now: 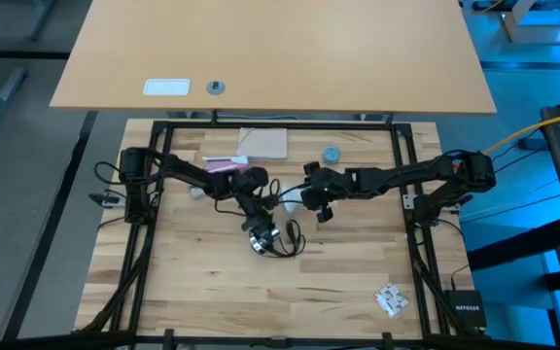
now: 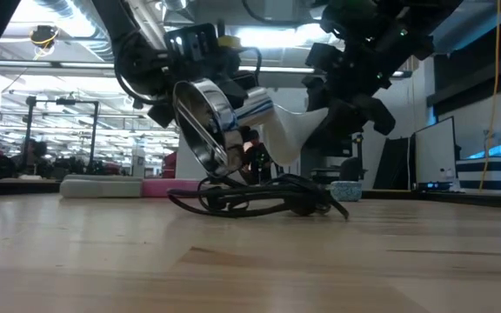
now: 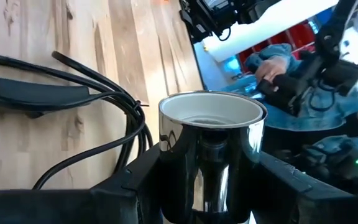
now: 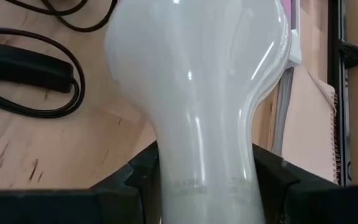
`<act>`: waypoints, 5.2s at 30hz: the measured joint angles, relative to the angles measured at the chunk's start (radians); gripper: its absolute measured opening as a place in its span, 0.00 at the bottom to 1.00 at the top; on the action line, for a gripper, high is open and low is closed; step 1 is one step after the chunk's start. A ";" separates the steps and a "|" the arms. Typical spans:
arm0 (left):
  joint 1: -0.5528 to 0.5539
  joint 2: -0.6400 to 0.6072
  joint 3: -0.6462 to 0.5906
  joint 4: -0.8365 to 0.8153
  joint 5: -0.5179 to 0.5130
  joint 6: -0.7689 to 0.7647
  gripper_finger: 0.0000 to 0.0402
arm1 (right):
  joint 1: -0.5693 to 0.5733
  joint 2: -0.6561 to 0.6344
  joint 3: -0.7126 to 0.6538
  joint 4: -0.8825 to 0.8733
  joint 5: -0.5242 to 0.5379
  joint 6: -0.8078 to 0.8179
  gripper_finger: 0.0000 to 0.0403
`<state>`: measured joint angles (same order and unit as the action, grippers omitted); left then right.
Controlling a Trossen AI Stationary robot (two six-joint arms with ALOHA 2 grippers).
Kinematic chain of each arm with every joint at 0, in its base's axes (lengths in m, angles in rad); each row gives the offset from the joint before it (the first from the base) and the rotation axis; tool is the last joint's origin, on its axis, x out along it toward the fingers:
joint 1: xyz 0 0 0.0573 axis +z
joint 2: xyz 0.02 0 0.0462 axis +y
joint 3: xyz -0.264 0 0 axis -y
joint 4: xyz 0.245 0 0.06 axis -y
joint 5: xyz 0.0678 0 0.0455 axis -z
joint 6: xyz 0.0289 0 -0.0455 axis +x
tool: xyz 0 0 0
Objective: Screw lightbulb
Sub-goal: Remove the white lightbulb from the desk lamp, then return to Home Position
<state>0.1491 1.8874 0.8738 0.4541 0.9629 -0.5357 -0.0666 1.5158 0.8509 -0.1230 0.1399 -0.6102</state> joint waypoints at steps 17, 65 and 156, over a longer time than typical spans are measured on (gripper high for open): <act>-0.054 0.000 0.001 -0.008 -0.269 0.030 0.50 | 0.000 0.083 0.002 0.001 0.001 0.003 0.43; 0.177 -0.242 0.000 -0.046 0.177 -0.078 0.62 | 0.001 0.151 0.001 0.051 0.008 0.002 0.43; -0.347 -1.236 -0.863 -0.391 -1.482 0.334 0.62 | 0.001 0.148 0.000 -0.087 -0.027 0.171 0.82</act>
<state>-0.1982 0.6514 0.0113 0.0632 -0.5190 -0.2020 -0.0659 1.6634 0.8513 -0.2100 0.1128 -0.4393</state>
